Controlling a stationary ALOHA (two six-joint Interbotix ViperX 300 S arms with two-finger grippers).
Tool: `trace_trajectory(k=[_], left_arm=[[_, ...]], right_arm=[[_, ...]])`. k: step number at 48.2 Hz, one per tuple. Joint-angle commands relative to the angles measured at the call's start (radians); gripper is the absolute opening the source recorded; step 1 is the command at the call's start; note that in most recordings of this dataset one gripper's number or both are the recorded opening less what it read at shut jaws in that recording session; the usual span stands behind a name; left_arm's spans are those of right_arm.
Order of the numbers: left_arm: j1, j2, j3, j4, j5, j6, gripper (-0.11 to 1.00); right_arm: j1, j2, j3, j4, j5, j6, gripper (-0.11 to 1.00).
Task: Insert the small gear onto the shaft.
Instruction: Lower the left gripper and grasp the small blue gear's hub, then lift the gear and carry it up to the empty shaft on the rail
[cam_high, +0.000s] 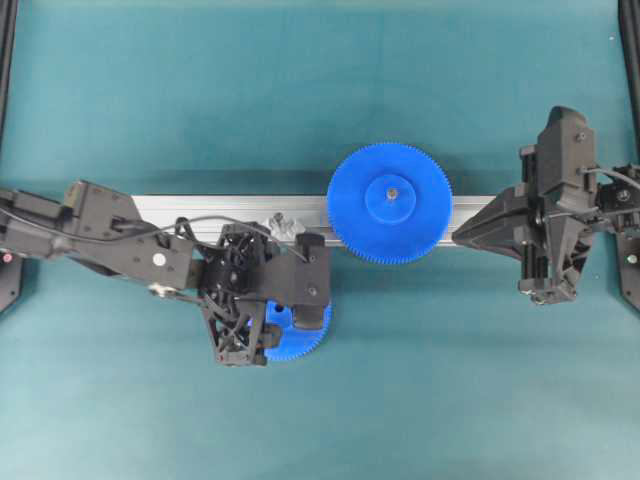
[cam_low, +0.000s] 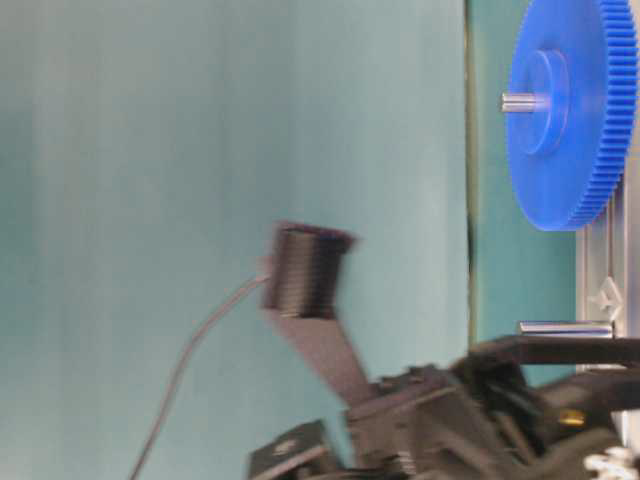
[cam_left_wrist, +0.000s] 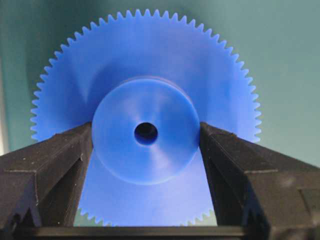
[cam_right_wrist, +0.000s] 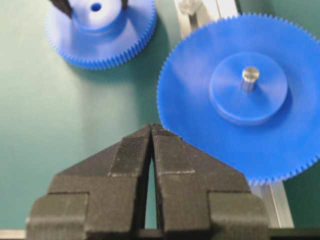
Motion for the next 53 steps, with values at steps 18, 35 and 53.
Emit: trace_trajectory(k=[18,35,53], left_arm=[[0.014,-0.155,-0.080,0.002,0.084,0.017,0.72],[0.130,-0.242,-0.084,0.008,0.184,0.071,0.72],[0.209,-0.183,-0.069,0.008,0.161,0.172,0.72]], right_arm=[[0.000,-0.008,-0.003,0.000,-0.038,0.008,0.08],[0.000,-0.009,-0.003,0.000,-0.038,0.008,0.08],[0.002,-0.014,-0.006,0.000,-0.038,0.008,0.08]])
